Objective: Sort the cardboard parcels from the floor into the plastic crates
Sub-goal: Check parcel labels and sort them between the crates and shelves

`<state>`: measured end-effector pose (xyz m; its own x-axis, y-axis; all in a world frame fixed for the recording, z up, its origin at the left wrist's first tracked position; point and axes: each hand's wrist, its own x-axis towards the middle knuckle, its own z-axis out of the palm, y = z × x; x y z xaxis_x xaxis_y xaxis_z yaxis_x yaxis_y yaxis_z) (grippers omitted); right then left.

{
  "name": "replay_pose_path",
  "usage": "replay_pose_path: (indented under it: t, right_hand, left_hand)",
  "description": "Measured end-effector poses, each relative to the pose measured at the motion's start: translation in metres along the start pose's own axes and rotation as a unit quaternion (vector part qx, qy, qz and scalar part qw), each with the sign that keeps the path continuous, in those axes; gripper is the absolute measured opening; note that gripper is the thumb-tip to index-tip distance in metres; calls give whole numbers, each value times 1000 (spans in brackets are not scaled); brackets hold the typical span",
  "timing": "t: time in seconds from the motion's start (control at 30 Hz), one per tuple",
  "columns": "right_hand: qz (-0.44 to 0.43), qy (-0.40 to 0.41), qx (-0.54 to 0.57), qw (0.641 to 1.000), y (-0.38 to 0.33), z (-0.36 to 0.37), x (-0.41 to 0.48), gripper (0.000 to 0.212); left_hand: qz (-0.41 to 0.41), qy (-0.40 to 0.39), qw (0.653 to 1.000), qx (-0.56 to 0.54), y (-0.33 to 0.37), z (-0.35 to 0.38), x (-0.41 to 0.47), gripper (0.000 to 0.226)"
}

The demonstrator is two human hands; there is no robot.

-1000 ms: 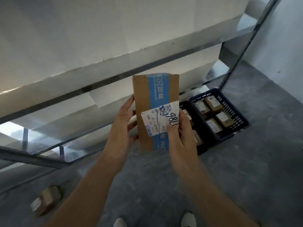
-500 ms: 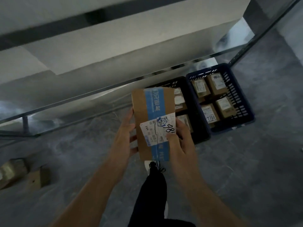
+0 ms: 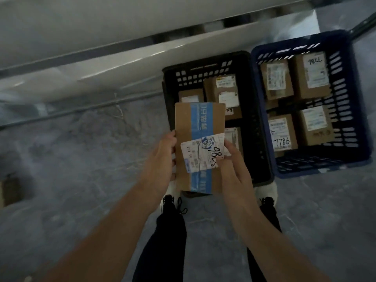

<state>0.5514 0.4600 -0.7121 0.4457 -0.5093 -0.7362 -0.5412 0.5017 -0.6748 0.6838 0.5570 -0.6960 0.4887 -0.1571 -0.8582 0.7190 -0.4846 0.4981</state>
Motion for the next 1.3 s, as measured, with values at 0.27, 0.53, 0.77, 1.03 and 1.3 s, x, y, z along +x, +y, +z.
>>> replay_pose_path:
  t: [0.27,0.53,0.77,1.03,1.3]
  right_hand:
    - [44,-72,-65,994,70,-31,108,35]
    - [65,-99,-102,988,120,-28,178,40]
    - [71,-98,-137,983,151,-21,217,37]
    - [111,-135,-189,966,173,-19,244,41]
    - [122,-165,-213,955,179,-10,267,27]
  left_hand:
    - [-43,52,998,-19,-83,49,101,25]
    - [-69,49,996,6,-132,66,169,29]
    - [-59,50,995,65,-142,81,195,38]
    - [-105,46,992,43,-159,95,225,40]
    - [-158,101,981,-45,-180,107,288,47]
